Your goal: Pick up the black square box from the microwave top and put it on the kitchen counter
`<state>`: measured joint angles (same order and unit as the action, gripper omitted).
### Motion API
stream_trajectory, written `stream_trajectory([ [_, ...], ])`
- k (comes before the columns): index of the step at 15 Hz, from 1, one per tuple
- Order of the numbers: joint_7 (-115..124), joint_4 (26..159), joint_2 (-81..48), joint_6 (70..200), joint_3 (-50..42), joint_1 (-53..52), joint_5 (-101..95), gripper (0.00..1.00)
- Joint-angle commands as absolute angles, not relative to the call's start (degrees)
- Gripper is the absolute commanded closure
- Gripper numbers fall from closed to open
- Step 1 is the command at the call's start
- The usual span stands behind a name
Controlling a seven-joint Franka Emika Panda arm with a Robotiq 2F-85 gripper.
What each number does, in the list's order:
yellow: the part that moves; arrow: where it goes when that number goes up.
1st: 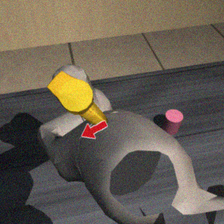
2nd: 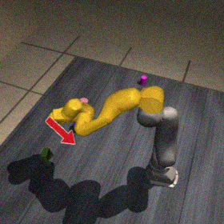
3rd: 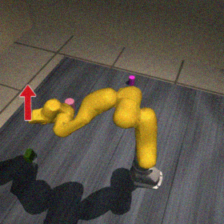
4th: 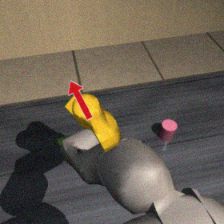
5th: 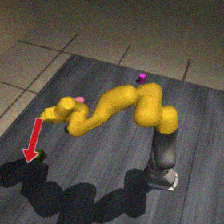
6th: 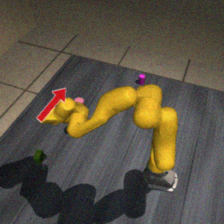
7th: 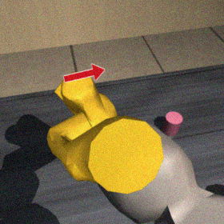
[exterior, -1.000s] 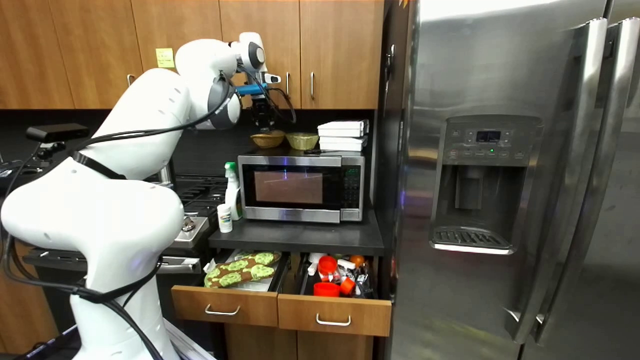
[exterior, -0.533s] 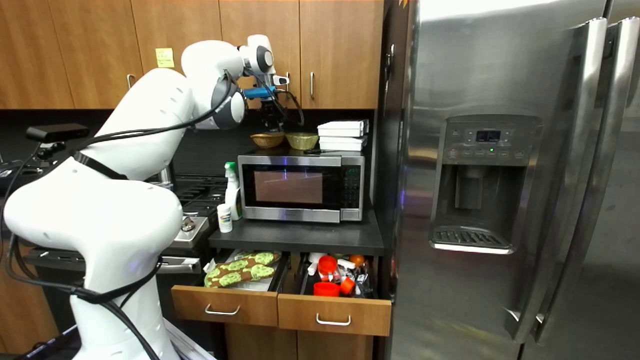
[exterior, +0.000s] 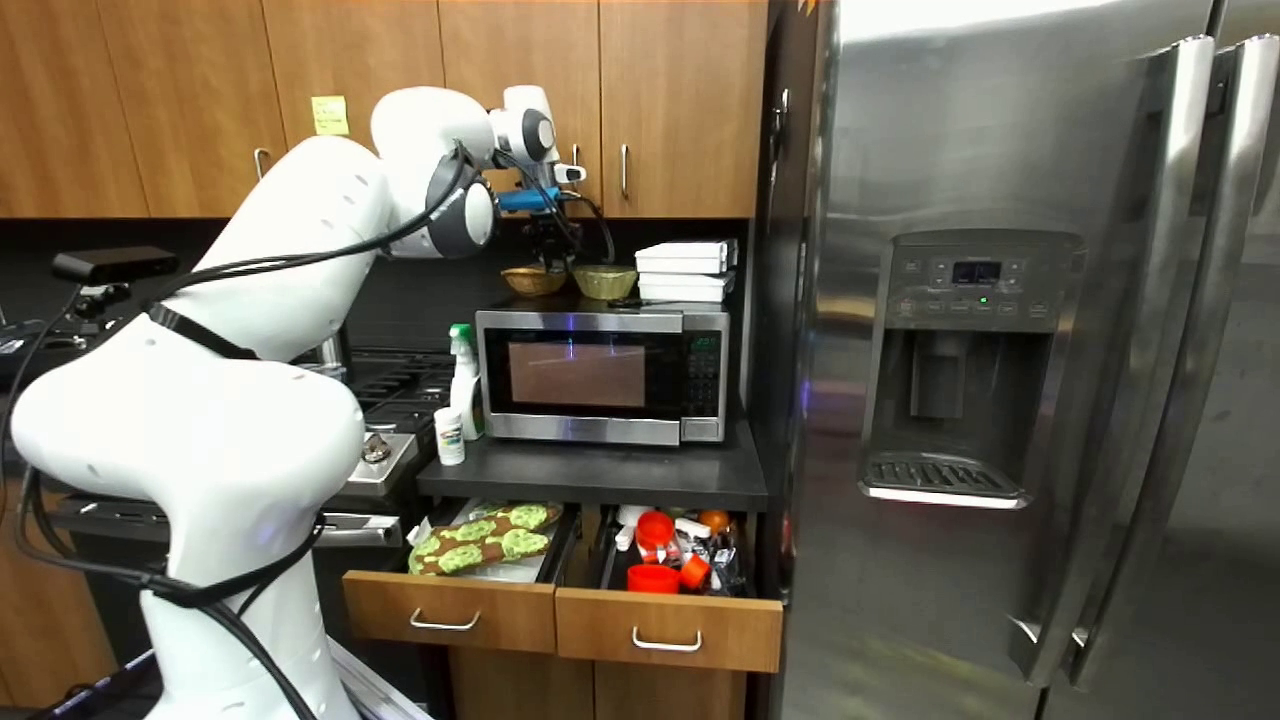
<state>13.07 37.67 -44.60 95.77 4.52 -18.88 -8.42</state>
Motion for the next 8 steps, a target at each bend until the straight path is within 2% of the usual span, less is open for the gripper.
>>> stream_trajectory([
  [1,14.21,45.55,-40.12,99.36,4.42,-18.26,-8.50,0.78],
  [8,15.98,61.65,-32.26,108.56,4.47,-17.01,-8.16,0.78],
])
